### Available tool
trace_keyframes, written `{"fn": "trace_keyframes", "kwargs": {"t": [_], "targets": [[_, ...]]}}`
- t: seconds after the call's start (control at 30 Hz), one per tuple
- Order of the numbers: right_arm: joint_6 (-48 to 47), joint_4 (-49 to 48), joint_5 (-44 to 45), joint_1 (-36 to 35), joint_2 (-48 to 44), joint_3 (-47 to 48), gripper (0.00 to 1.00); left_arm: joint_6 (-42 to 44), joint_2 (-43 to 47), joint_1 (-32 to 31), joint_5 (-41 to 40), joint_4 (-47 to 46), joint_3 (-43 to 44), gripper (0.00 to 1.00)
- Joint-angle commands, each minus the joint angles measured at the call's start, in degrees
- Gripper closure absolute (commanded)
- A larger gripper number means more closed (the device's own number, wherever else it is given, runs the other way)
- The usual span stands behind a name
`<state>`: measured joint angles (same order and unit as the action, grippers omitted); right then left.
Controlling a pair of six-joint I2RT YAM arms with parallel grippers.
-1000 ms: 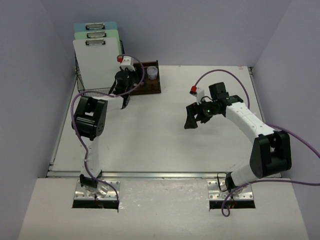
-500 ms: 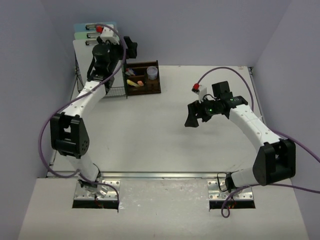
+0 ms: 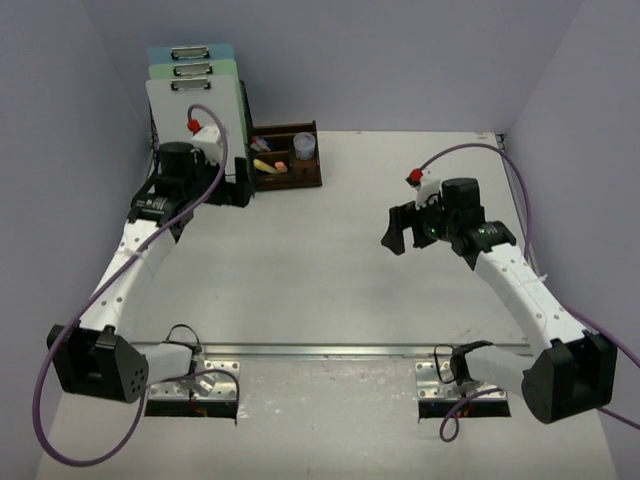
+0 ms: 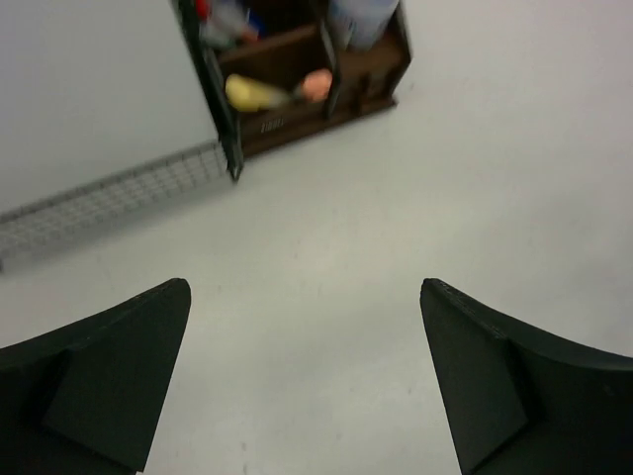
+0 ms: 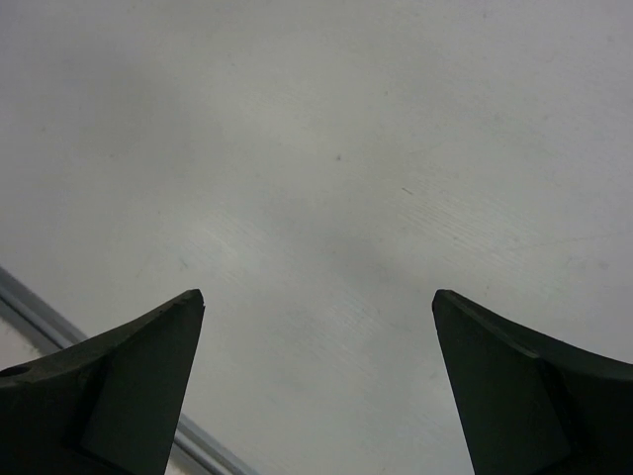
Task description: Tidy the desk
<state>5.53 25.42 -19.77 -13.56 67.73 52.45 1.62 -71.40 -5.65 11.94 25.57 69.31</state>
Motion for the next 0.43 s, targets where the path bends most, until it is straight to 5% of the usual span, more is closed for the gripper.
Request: {"fn": "trace_keyframes", "kwargs": {"t": [0.0,0.4], "targets": [[-0.08,-6.49,6.37,0.38,-7.21,-6.94,0.01,2.69,11.21,0.18,-2.80,0.97,-10.29,0.00],[-4.25,-5.22,10.47,0.40,-14.65,-12.08,0.01,2.25,23.92,0.20,-5.26,0.67,-20.73,0.00]]}}
